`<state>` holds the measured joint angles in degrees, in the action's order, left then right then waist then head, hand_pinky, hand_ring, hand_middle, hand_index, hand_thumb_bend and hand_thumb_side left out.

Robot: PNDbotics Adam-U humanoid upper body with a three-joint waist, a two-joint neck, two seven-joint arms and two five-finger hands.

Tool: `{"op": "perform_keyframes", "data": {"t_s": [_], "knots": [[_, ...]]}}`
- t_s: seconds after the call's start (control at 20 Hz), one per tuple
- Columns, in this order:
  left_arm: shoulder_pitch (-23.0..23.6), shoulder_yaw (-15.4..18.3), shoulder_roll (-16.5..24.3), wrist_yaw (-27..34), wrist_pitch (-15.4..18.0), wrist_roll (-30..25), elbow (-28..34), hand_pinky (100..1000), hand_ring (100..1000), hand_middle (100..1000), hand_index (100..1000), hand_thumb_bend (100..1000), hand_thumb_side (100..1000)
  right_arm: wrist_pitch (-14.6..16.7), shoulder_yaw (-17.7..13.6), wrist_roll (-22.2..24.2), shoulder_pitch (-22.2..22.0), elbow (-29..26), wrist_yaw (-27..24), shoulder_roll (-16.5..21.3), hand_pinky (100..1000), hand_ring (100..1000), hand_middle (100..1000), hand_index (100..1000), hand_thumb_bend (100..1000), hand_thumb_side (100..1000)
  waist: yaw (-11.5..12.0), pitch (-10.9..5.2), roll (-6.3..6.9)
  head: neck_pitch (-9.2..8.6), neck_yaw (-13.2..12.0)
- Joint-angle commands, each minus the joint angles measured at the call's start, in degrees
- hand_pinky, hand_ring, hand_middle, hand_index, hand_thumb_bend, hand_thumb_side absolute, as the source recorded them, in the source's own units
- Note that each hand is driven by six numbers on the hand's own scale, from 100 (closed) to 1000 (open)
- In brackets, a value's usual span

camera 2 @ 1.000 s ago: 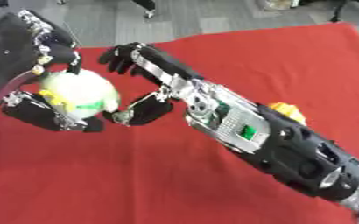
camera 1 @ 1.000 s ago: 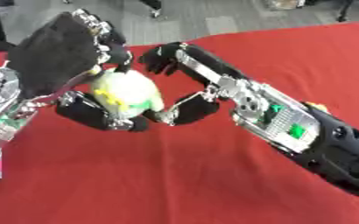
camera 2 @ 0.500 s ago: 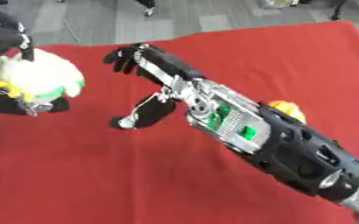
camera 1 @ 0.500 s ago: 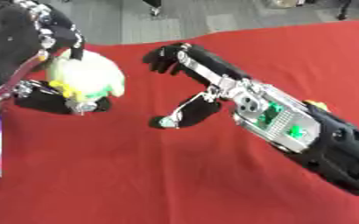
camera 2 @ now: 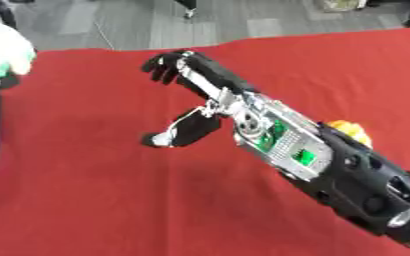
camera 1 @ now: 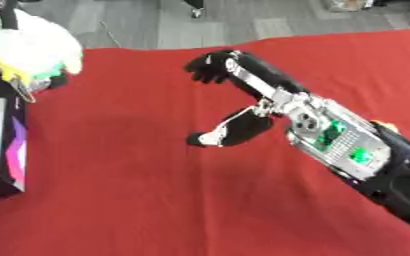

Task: Pick up the objects with one hand, pass them to the other hand, and then place them into the box on the other side of the table.

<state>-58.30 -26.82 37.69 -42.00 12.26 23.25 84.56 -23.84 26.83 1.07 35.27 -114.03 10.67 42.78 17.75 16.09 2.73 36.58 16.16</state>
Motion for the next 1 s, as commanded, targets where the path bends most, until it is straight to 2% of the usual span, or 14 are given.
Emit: {"op": "perform_keyframes", "data": {"t_s": [0.05,0.25,0.4,0.7,0.75,1.0], "knots": [[-0.06,3.46,4.23,1.34,-2.03,-0.02,0.47,100,100,100,122,817,117,-0.41,-1.11,-1.55,0.57,-0.56,-1.06,1.77,764,747,697,818,623,222,0.18,-0.43,0.40,-1.23,-2.56],[1.40,6.15,6.29,1.62,-3.38,-0.20,-1.90,100,100,100,124,820,130,-1.02,-1.31,-2.88,0.26,-0.56,-1.91,2.38,765,747,696,816,604,237,0.03,-1.10,0.43,-2.80,-6.71],[2.07,7.35,6.93,0.68,-3.30,-0.26,-4.45,100,100,100,126,823,154,-1.42,-1.71,-3.64,-0.09,-0.56,-2.32,2.81,770,750,699,819,588,248,-0.07,-1.68,0.36,-3.38,-8.70],[3.56,8.70,7.90,-3.29,-0.94,1.75,-9.79,100,100,100,131,834,209,-2.81,-2.40,-6.02,-1.23,-0.56,-2.90,3.57,774,749,701,830,571,249,-0.77,-2.68,-0.03,-2.86,-11.73],[3.87,8.74,7.89,-4.14,-0.30,1.60,-10.96,100,100,100,133,844,258,-2.95,-2.50,-6.38,-1.40,-0.56,-2.95,3.82,776,750,702,833,566,254,-1.01,-2.79,-0.08,-2.80,-12.37],[4.87,9.55,7.46,-7.66,2.14,1.28,-16.06,100,100,100,135,785,319,-3.37,-3.15,-7.94,-2.07,-0.56,-2.90,4.58,773,743,696,826,558,250,-1.90,-2.81,-0.11,-2.56,-15.78]]}}
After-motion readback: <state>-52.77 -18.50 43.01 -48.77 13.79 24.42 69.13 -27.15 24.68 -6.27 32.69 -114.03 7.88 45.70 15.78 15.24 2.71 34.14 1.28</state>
